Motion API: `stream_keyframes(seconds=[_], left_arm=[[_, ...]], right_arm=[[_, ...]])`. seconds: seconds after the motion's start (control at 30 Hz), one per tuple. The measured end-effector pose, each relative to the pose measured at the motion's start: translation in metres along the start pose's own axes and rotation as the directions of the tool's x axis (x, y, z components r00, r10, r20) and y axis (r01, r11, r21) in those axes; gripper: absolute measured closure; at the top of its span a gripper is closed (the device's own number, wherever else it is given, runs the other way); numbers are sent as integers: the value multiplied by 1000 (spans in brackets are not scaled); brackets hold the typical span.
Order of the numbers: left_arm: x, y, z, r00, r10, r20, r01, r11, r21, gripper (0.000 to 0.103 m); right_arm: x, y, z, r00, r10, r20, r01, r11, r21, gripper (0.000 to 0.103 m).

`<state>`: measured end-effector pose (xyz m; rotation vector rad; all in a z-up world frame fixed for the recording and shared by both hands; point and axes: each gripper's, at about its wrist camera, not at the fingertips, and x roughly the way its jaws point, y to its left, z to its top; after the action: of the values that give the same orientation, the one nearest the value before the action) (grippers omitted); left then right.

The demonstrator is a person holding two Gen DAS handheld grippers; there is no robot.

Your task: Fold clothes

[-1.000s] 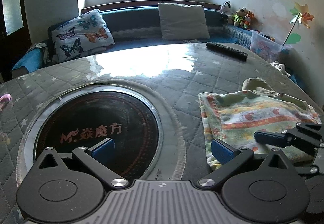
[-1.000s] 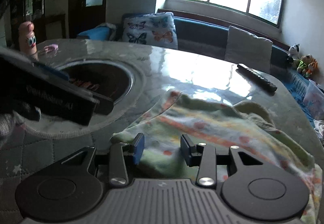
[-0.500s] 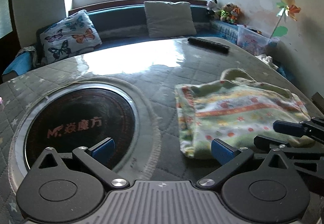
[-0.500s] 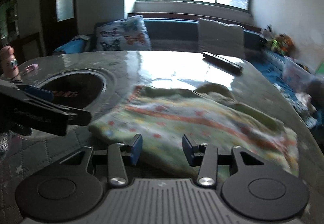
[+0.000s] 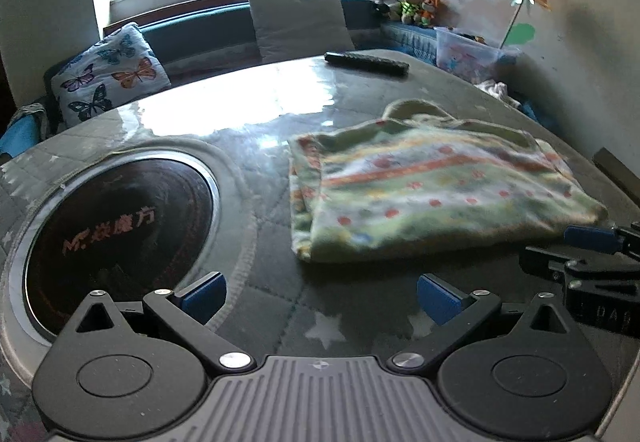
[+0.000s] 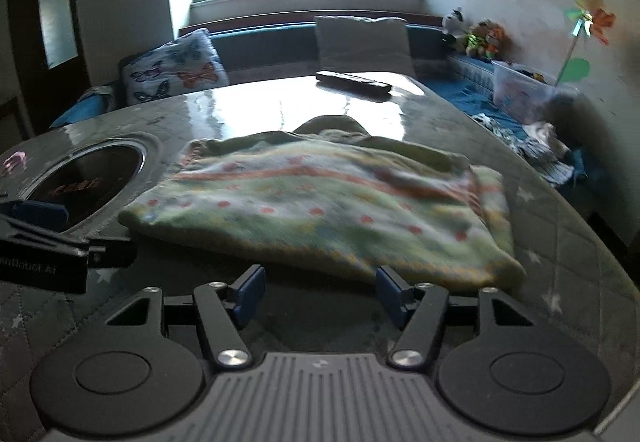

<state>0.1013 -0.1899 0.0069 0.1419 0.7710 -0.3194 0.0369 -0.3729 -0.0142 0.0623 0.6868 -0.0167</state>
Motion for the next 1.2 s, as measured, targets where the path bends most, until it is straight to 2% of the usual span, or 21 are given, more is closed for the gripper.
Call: stream_keyframes(seconds=[0.1,0.2,0.43,1.2], left_arm=[[-2,-3,-4,1000,-5,-6,5,1000,11,0],[-6,-6,-8,1000,-13,-4,13,1000,16,0],[-14,-9,-17,1000,-24,-3,24,999,25,0],[-39,-9,-40,998,-56,24,55,998,40,0]], right_arm=[[-4,-3,-5,1000,-13,-3,14,1000,23,40],[-8,-5,-7,1000,-24,-1,24,999,30,34],[-15,-4,-13,1000,-28,7,27,998,54,32],[-35,15,-31,999,-30,9,29,995,92,30]])
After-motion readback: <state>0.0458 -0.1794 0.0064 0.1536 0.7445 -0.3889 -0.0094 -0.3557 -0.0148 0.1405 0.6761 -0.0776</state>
